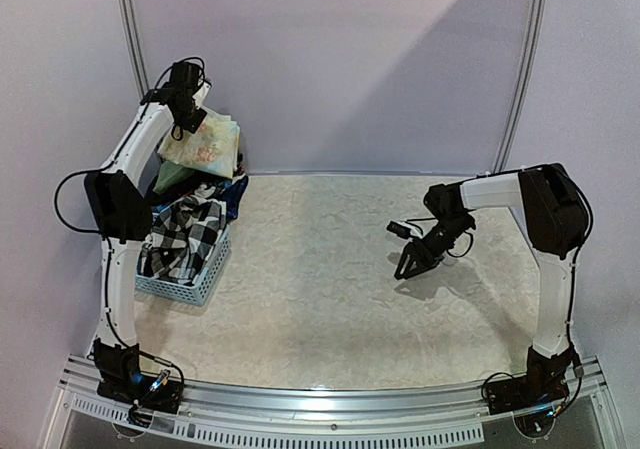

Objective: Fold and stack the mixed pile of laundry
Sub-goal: Place the square-folded skirt at the corner of the board.

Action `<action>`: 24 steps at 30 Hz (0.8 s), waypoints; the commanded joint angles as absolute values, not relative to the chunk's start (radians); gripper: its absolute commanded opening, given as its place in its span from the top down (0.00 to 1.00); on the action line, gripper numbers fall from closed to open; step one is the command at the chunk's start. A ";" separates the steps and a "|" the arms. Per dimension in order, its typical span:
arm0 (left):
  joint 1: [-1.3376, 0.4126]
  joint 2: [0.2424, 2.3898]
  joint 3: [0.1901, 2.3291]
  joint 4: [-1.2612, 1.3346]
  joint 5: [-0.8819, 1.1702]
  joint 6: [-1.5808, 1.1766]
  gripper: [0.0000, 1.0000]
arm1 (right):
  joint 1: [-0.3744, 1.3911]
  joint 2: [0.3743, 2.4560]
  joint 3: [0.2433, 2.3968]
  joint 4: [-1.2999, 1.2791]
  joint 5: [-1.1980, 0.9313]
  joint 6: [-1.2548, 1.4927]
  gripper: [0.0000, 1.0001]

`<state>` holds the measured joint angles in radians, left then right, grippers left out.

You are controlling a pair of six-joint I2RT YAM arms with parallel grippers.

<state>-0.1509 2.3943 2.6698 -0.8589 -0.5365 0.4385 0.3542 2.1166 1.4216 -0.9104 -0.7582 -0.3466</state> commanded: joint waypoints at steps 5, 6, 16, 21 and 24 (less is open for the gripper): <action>-0.117 2.518 2.674 -0.679 -0.563 0.539 1.00 | 0.365 2.186 1.438 -0.929 -0.750 -0.367 0.41; -0.112 2.525 2.674 -0.661 -0.563 0.545 1.00 | 0.367 2.188 1.436 -0.929 -0.749 -0.368 0.40; -0.061 2.578 2.636 -0.614 -0.588 0.559 1.00 | 0.383 2.198 1.437 -0.930 -0.738 -0.371 0.41; -0.042 2.595 2.608 -0.595 -0.605 0.545 1.00 | 0.397 2.201 1.438 -0.932 -0.731 -0.377 0.40; -0.040 2.607 2.597 -0.552 -0.604 0.543 1.00 | 0.402 2.204 1.440 -0.935 -0.726 -0.380 0.41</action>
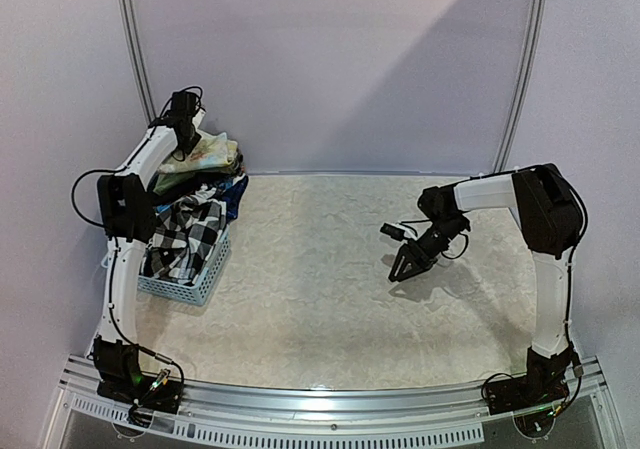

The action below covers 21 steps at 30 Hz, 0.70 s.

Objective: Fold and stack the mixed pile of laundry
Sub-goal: Place the square-folded skirt at the corner of the board.

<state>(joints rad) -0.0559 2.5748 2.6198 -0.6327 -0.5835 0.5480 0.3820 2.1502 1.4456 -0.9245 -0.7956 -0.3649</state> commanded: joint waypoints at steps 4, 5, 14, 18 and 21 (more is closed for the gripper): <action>-0.039 2.627 2.593 -0.482 -0.602 0.551 1.00 | 0.406 2.206 1.439 -0.938 -0.723 -0.384 0.41; -0.038 2.628 2.591 -0.466 -0.599 0.552 1.00 | 0.406 2.206 1.438 -0.939 -0.723 -0.385 0.41; -0.055 2.507 2.556 -0.483 -0.592 0.482 0.46 | 0.407 2.195 1.437 -0.943 -0.725 -0.389 0.41; -0.094 2.360 2.492 -0.472 -0.607 0.474 0.32 | 0.403 2.153 1.450 -0.971 -0.752 -0.399 0.39; -0.135 2.235 2.438 -0.446 -0.636 0.466 0.27 | 0.388 2.103 1.464 -0.981 -0.731 -0.407 0.36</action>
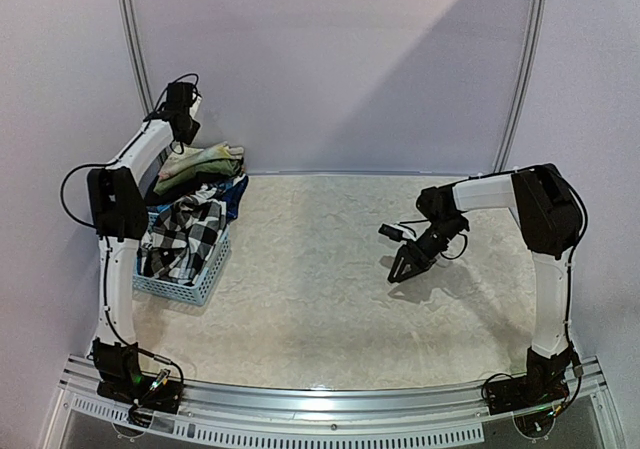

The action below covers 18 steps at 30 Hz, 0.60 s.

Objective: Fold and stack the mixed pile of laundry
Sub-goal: Place the square-folded skirt at the corner of the board, then pick up the crumpled shirt from the bin.

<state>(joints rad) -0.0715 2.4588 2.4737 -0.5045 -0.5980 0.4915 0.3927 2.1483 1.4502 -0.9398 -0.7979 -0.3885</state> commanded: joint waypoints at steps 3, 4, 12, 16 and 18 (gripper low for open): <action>-0.201 2.099 2.370 -0.443 -0.669 0.449 0.22 | 0.358 2.013 1.470 -0.974 -0.683 -0.409 0.28; -0.229 2.051 2.338 -0.446 -0.681 0.448 0.21 | 0.348 1.968 1.464 -0.964 -0.659 -0.410 0.22; -0.492 1.780 2.045 -0.701 -0.711 0.229 0.00 | 0.258 1.634 1.341 -0.820 -0.457 -0.382 0.01; -0.556 1.658 1.848 -0.867 -0.617 0.020 0.00 | 0.175 1.433 1.210 -0.666 -0.364 -0.316 0.01; -0.564 1.576 1.702 -0.896 -0.563 -0.062 0.01 | 0.110 1.325 1.132 -0.596 -0.316 -0.264 0.01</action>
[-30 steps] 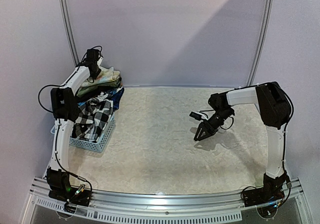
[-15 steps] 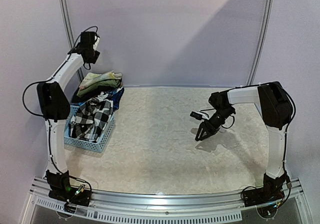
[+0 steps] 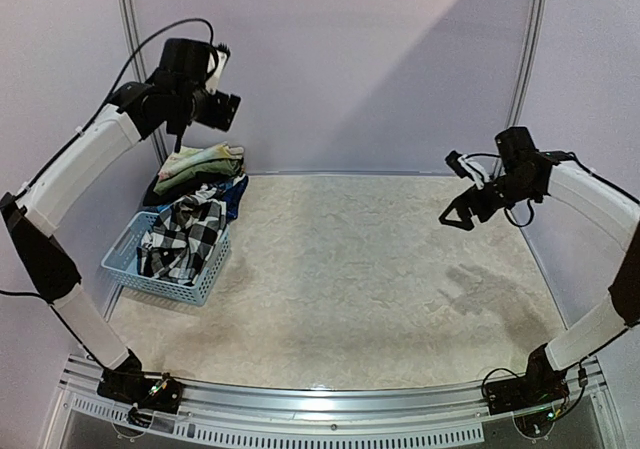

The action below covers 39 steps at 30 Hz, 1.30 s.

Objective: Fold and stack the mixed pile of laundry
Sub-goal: Pick up the crumpled shirt from the bin.

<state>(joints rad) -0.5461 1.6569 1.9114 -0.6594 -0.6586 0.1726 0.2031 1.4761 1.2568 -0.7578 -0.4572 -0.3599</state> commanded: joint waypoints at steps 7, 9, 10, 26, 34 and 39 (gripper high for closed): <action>-0.510 1.342 1.256 -0.870 -0.595 -0.168 0.04 | -0.034 1.166 0.940 -0.489 -0.405 -0.189 0.01; -0.469 1.355 1.219 -0.870 -0.577 -0.177 0.04 | -0.035 1.167 0.946 -0.497 -0.408 -0.214 0.01; -0.448 1.369 1.211 -0.867 -0.571 -0.181 0.05 | -0.035 1.168 0.946 -0.494 -0.415 -0.218 0.01; -0.237 1.704 1.415 -0.842 -0.495 -0.179 0.28 | -0.035 1.232 0.934 -0.509 -0.467 -0.285 0.01; -0.199 1.798 1.534 -0.863 -0.458 -0.143 0.74 | -0.035 1.258 0.939 -0.523 -0.488 -0.292 0.01; -0.204 1.690 1.615 -0.900 -0.472 -0.151 1.00 | -0.035 1.258 0.937 -0.527 -0.490 -0.290 0.01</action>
<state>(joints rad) -0.2073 1.7935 1.5349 -0.8722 -0.4709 -0.1482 -0.0338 1.2522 0.9428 -0.5224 -0.4747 -0.2783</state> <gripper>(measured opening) 0.026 0.989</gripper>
